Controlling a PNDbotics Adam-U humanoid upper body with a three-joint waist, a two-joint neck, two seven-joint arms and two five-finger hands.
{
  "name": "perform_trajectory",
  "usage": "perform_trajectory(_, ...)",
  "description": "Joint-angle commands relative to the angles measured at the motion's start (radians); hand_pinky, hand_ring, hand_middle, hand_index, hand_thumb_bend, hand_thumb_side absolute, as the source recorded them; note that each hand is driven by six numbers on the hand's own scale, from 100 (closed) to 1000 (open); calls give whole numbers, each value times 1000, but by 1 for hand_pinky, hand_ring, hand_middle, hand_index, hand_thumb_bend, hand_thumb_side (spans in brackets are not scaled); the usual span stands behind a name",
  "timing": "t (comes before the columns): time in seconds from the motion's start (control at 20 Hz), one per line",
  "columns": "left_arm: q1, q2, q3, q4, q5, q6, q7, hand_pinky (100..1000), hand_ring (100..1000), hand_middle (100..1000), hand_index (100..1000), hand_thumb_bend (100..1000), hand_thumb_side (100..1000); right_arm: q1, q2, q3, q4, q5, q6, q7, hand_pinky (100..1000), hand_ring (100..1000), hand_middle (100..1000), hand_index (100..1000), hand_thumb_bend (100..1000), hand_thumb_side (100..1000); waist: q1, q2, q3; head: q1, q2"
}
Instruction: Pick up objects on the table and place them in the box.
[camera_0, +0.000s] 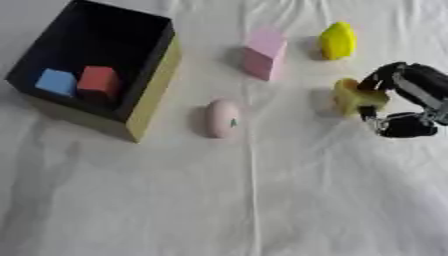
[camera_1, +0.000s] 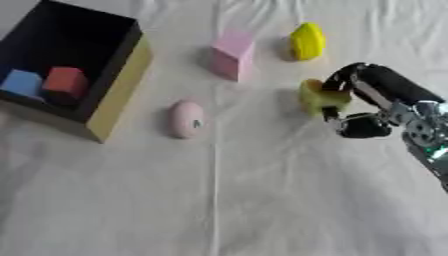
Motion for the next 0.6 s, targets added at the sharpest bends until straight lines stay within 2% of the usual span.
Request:
perform_trajectory(0.05,-7,11,4,-16,2,0,-2,710,667,622,795,370,589,-19,-21,-29,-32,-22,-12,-69,721,602,440,567,100,100,-5,-6,0,2,4)
perform_trajectory(0.35,-5,16,6,-16,0,-1,0,709,668,623,795,369,587,-55,-54,-76,-142,-28,-31,-104,722,591,421,548,100,100,-6,-10,-4,5,5)
perform_trajectory(0.6,-3,26,4,-16,-1,-4,-2,709,668,624,795,370,584,-139,-94,-80,-263,-28,-52,-37,725,593,434,555,100,100,-10,-16,-5,1,8)
